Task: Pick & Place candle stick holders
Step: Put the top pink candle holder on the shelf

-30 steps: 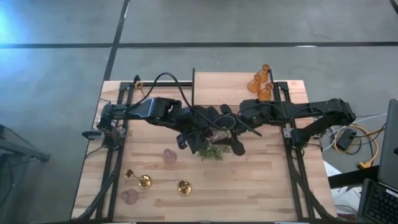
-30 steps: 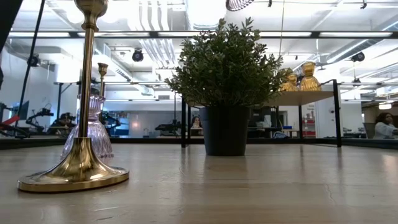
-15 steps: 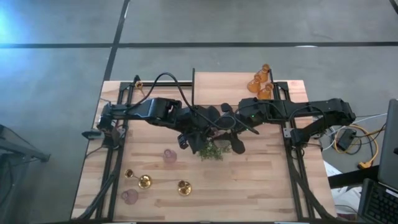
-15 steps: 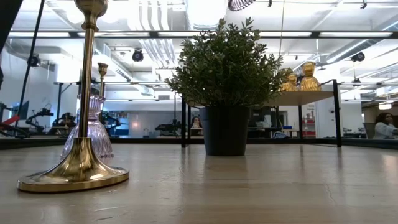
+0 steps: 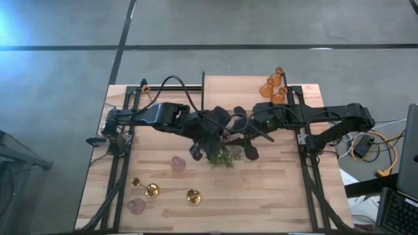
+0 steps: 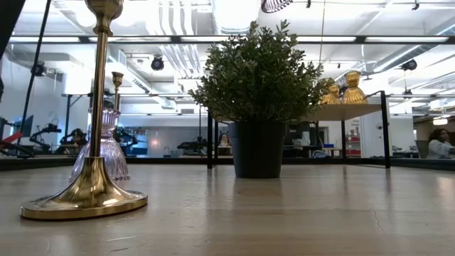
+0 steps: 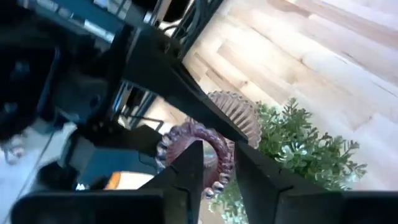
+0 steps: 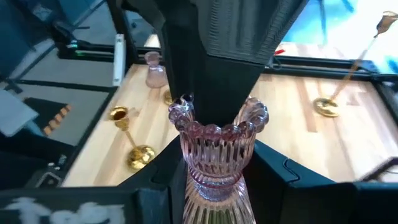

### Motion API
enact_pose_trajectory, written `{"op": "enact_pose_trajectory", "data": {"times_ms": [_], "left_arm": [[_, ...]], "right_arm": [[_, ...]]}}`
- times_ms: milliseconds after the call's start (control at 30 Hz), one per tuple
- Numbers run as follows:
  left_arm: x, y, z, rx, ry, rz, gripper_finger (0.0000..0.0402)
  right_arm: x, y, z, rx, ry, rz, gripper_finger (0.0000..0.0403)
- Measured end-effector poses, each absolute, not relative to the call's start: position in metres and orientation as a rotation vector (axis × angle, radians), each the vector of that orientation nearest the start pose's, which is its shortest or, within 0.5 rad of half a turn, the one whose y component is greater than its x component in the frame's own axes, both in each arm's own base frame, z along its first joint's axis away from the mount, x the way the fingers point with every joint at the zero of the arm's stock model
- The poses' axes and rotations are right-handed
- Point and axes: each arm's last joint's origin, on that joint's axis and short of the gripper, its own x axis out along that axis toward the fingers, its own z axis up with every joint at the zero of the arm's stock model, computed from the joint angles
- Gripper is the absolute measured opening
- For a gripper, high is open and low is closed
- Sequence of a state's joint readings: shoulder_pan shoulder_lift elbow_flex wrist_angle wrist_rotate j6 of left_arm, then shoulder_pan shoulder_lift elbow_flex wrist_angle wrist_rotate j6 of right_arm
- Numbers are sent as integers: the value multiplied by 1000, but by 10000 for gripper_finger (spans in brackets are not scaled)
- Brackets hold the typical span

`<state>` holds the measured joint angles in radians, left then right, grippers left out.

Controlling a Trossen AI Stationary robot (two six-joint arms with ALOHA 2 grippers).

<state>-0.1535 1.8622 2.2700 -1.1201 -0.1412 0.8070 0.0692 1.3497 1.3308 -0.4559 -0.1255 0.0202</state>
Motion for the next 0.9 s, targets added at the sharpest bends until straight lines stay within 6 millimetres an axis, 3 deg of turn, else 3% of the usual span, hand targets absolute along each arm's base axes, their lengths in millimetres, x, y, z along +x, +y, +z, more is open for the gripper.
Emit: {"op": "enact_pose_trajectory", "data": {"times_ms": [167,333,433,633,900], "left_arm": [[363,-48,451,798,693,-117,101],[347,-42,459,611,708,-32,101],[349,-41,458,528,649,24,100],[348,-36,420,532,605,220,90],[298,-26,369,354,261,323,74]], "right_arm": [[283,21,380,14,457,121,117],[272,17,386,-44,431,10,117],[270,15,391,-79,359,-62,117],[272,6,374,-103,142,-160,117],[270,-50,330,-60,8,-369,117]]}}
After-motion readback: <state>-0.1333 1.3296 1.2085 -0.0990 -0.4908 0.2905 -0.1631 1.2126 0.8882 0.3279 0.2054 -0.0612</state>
